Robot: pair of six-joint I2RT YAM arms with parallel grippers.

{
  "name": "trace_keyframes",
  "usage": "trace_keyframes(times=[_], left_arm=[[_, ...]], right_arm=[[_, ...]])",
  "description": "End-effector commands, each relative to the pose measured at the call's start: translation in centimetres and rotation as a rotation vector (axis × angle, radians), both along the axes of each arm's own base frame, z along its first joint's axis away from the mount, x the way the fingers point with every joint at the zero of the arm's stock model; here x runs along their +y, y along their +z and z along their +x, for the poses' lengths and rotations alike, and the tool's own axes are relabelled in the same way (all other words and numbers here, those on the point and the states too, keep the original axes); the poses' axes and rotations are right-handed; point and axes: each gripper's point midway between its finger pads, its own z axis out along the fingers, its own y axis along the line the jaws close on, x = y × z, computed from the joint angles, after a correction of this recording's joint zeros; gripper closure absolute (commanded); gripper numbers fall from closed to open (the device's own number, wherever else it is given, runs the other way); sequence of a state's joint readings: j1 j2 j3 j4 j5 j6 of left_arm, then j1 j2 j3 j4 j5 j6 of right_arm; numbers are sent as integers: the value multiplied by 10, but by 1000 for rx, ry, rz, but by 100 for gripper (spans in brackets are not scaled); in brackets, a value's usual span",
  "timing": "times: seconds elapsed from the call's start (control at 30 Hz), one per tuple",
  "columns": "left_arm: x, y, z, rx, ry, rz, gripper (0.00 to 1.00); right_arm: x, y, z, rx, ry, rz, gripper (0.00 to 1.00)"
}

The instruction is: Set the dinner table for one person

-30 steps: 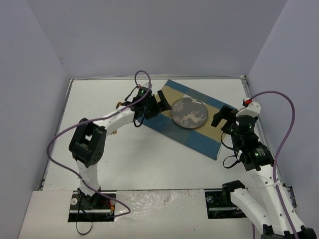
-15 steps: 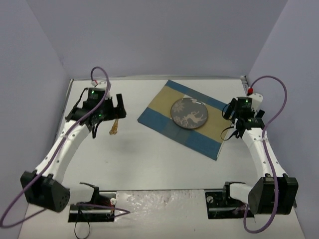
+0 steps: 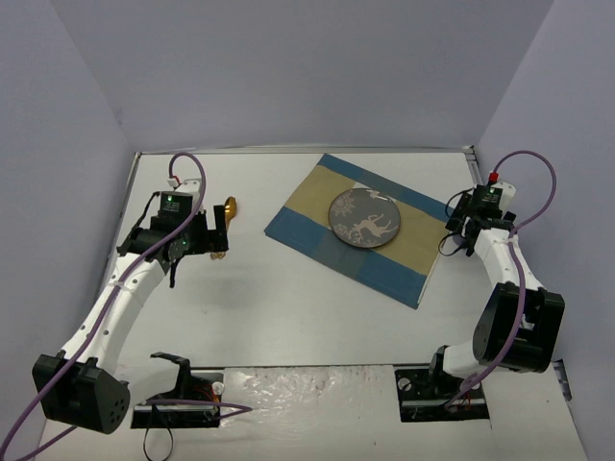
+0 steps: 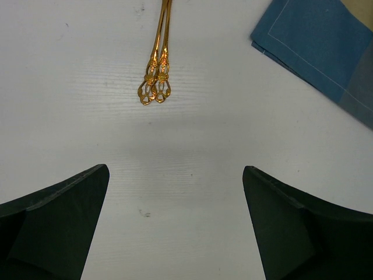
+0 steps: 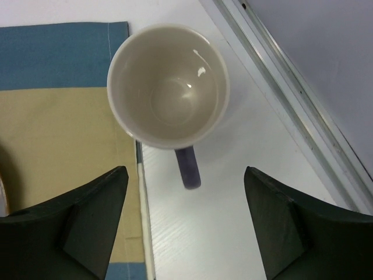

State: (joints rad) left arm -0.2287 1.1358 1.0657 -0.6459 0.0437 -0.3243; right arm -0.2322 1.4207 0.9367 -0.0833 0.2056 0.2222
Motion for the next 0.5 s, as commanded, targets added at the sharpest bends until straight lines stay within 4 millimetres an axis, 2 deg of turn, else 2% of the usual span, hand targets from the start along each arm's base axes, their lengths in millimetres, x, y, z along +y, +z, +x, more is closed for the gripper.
trace_keyframes(times=[0.0,0.13,0.47], left_arm=[[7,26,8,-104,10,21,3],[17,26,9,-110,48,62,3],[19,23,12,-98,56,56,3]], right_arm=[[-11,4,28,-79,77,-13,28],[-9,-8,35,-62,115,-3,34],[-5,-21,32,-52,150,2,45]])
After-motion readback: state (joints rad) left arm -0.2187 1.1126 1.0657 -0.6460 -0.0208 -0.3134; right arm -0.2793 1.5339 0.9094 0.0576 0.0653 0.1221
